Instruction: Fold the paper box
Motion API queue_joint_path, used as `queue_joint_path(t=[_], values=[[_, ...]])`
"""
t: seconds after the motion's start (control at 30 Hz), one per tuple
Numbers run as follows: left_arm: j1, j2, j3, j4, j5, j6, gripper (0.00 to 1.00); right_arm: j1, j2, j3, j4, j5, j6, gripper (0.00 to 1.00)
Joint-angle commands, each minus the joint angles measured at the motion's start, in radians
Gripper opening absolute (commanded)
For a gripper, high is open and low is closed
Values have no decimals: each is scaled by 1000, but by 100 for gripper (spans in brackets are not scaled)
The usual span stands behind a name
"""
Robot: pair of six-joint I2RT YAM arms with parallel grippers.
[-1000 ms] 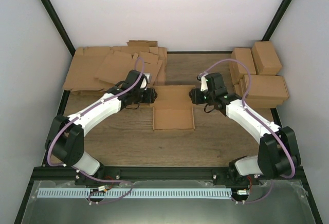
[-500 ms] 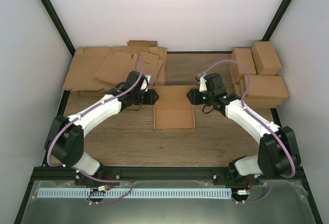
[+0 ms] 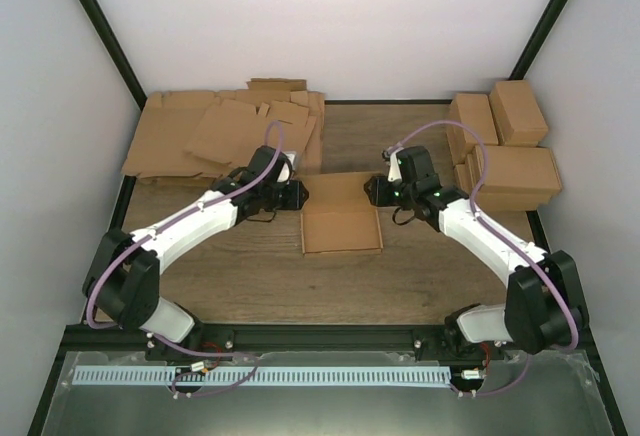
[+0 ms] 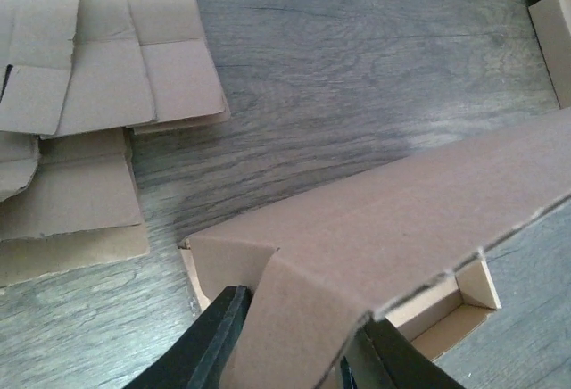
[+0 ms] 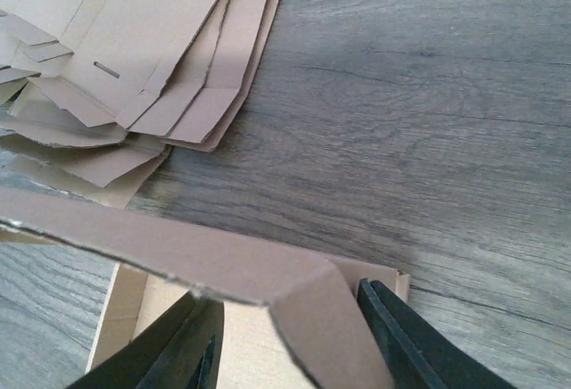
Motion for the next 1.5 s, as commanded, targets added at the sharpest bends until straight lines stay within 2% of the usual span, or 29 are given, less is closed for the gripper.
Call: queue_joint_path(t=[0.0, 0.37, 0.6, 0.97, 1.2, 1.47], values=[[-23, -31, -21, 25, -17, -11, 27, 25, -27, -2, 25, -25, 10, 40], [-77, -60, -71, 68, -60, -86, 22, 45, -70, -60, 24, -19, 67, 32], [-100, -90, -122, 122, -59, -181, 22, 77, -94, -97, 49, -23, 148, 32], [-124, -153, -270, 216, -20, -271, 22, 82, -188, -231, 63, -27, 166, 31], [-137, -164, -337, 281, 17, -313, 22, 89, -216, -288, 79, -43, 183, 30], [-169, -192, -372, 229, -34, -306, 29, 94, -261, -326, 53, -32, 179, 32]])
